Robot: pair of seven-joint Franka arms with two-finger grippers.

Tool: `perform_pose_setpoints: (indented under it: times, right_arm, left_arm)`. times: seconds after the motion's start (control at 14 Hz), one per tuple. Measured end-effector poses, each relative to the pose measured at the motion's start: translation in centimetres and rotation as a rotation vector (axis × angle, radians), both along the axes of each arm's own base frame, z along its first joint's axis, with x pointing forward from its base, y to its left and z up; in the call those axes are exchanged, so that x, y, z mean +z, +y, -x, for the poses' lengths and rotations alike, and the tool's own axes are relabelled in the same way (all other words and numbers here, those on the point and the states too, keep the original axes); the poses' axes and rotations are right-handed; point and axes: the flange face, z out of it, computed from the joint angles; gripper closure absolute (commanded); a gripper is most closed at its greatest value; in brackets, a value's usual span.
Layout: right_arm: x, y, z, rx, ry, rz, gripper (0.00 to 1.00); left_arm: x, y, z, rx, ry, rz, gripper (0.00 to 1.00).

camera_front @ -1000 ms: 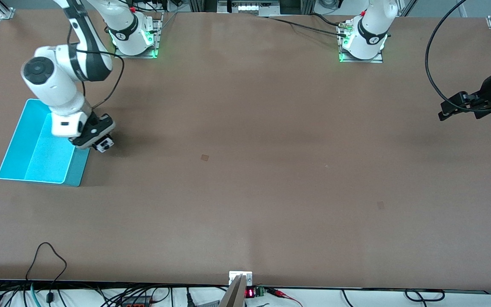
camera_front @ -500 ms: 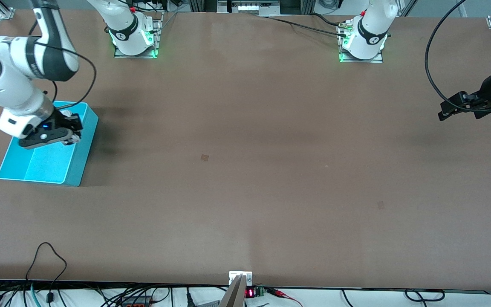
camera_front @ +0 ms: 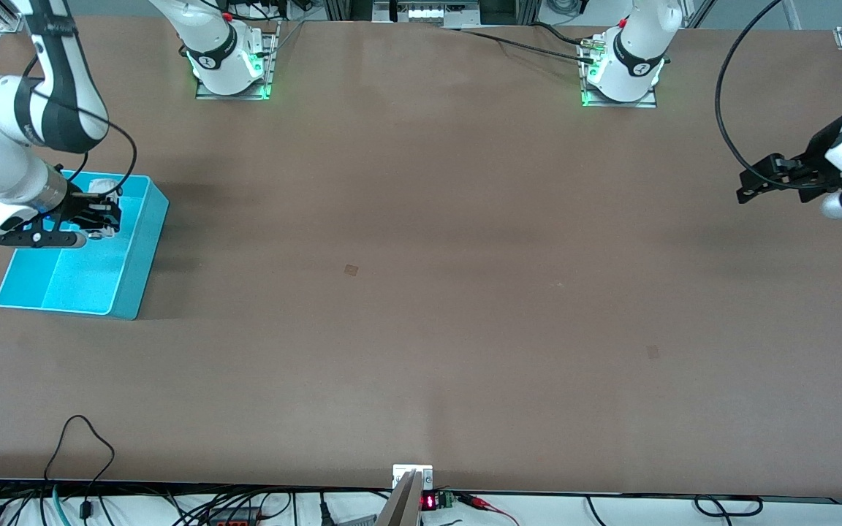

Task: Wind and store white jeep toy
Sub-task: 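Move the jeep over the turquoise bin and lower it inside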

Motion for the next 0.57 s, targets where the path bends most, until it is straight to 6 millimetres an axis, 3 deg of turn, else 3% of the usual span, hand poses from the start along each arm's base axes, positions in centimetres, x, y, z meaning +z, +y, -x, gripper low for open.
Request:
perform_pose_setpoints:
  times: [0.21, 0.57]
  right_arm:
    - [-3.1, -2.4, 0.0, -0.037, -0.002, -0.002, 0.98]
    - [-6.0, -3.9, 0.2, -0.058, -0.011, -0.006, 0.97]
  left_arm:
    - [0.0, -0.1, 0.0, -0.002, 0.002, 0.0, 0.0]
    - [0.0, -0.8, 0.1, -0.014, 0.003, 0.0, 0.0]
